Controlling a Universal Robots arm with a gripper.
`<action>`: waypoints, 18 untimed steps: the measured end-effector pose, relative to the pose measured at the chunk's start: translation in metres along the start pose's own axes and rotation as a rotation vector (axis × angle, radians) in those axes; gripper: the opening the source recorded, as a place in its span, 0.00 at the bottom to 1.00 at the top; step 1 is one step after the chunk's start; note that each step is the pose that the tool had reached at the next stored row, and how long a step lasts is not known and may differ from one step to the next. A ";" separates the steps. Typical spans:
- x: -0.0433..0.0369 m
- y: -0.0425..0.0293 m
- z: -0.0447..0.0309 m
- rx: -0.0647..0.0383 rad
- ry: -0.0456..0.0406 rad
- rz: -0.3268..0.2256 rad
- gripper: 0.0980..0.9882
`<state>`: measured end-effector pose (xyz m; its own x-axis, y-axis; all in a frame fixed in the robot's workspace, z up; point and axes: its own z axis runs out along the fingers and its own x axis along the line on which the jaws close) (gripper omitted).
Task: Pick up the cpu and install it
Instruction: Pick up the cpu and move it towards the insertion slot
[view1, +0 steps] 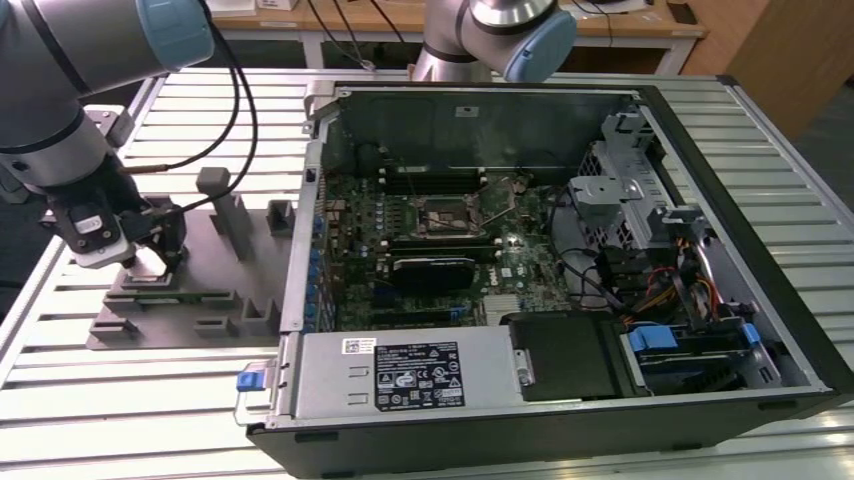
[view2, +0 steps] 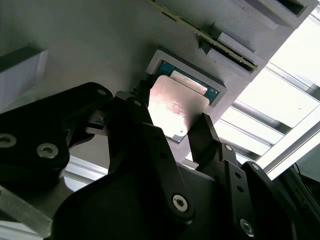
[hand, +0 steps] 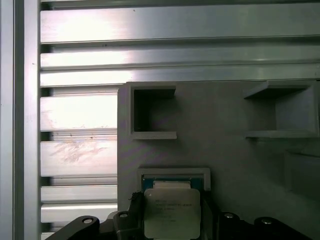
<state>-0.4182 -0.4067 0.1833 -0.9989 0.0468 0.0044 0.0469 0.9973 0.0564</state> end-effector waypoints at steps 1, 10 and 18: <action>0.0000 0.0000 0.0001 0.000 0.0001 0.000 0.52; 0.0000 0.0000 0.0004 0.000 -0.0001 0.000 0.50; 0.0000 0.0002 -0.0039 0.000 -0.0001 0.000 0.50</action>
<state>-0.4181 -0.4067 0.1872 -0.9989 0.0468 0.0043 0.0470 0.9973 0.0565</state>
